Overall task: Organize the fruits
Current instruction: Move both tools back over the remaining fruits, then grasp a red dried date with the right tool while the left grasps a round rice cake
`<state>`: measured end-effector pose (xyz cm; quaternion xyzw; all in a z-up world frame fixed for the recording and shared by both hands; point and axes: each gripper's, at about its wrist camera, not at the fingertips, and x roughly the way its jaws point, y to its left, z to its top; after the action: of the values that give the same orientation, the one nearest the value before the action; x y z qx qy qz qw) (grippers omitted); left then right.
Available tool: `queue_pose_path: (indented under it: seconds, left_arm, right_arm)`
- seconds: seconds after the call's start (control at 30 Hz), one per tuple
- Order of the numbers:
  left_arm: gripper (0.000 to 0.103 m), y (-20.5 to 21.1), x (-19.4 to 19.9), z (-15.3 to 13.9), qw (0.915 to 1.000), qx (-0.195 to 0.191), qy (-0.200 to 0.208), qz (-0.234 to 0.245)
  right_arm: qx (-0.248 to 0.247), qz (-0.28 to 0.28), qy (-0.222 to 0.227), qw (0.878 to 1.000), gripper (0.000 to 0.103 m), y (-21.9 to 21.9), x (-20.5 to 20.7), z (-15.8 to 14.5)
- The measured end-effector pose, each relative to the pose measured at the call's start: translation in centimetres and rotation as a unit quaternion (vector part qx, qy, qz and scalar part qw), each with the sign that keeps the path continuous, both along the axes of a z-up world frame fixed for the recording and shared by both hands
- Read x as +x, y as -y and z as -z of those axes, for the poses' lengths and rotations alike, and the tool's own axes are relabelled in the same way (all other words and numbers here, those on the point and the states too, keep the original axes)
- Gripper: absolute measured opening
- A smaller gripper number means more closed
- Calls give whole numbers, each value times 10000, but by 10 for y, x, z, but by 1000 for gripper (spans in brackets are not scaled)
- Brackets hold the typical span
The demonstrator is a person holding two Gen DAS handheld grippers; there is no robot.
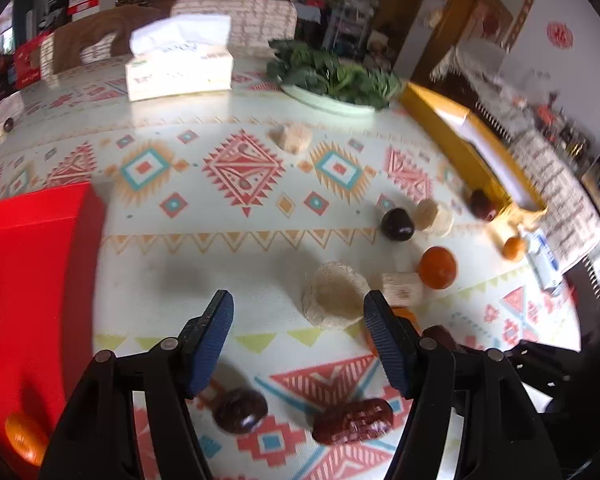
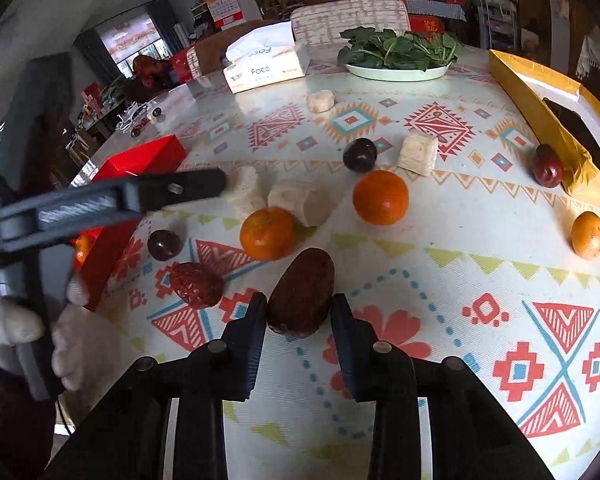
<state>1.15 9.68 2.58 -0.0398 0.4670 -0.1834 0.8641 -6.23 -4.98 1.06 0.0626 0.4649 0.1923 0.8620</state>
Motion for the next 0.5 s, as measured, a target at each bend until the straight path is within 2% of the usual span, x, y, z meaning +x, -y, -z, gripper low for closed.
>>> queue_pose_path:
  seconds: [0.2,0.5]
  left_arm:
    - [67,7,6,-4,9998,154,72,123]
    - [67,7,9,-1,9998,71,50,153]
  right_arm:
    - [17,-129,25,9999,36,-2,1,-2]
    - [-66,-164,78,9998,40,-10,9,-2]
